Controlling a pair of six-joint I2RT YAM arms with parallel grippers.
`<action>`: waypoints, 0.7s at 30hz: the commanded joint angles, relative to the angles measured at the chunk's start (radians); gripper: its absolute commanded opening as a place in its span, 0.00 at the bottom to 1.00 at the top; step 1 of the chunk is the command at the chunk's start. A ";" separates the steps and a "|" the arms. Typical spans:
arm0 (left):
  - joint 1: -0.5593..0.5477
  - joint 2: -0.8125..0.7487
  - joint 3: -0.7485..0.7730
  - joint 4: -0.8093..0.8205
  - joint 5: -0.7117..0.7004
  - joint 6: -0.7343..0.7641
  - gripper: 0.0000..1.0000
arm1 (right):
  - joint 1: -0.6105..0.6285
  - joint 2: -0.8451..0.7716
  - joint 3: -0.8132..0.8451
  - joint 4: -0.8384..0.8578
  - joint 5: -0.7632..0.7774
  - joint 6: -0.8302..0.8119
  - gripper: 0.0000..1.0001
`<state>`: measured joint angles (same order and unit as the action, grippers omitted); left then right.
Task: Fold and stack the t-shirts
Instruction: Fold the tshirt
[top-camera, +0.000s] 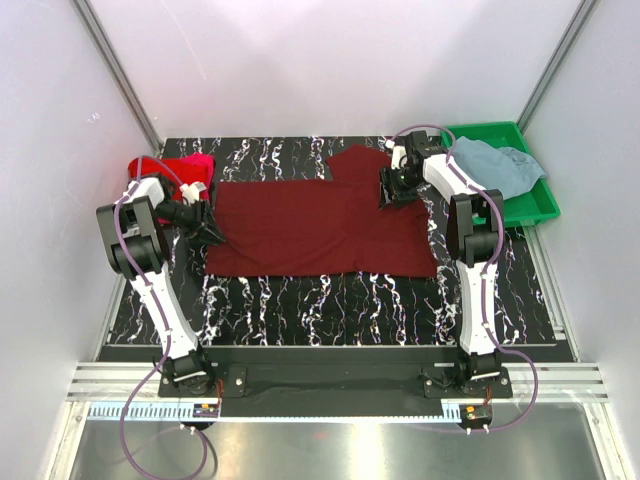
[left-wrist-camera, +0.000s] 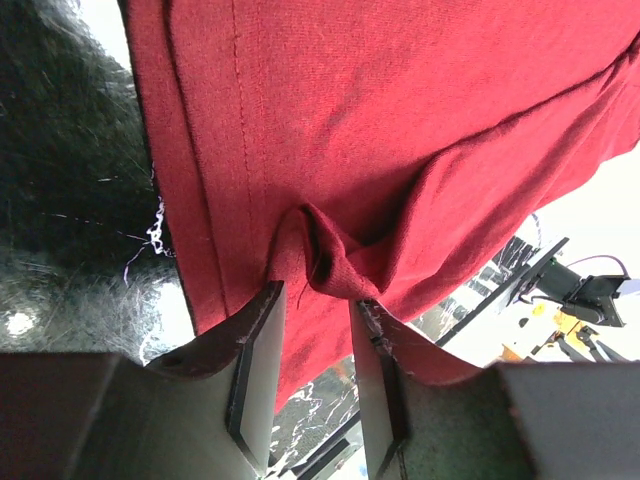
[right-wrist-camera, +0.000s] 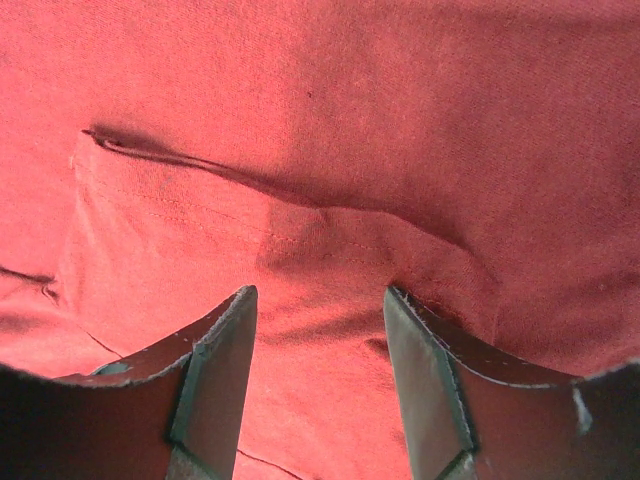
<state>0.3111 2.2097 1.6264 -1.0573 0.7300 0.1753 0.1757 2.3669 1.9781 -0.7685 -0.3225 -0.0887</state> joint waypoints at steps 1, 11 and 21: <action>-0.004 0.012 0.032 -0.003 0.028 0.016 0.36 | 0.010 0.003 0.011 0.009 0.031 -0.009 0.61; -0.001 -0.002 0.049 0.003 -0.015 0.016 0.36 | 0.011 0.003 0.011 0.008 0.030 -0.009 0.62; -0.003 0.019 0.049 0.010 -0.055 0.018 0.36 | 0.011 0.003 0.007 0.008 0.031 -0.011 0.62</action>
<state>0.3099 2.2166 1.6417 -1.0561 0.7021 0.1795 0.1757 2.3669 1.9781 -0.7681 -0.3225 -0.0887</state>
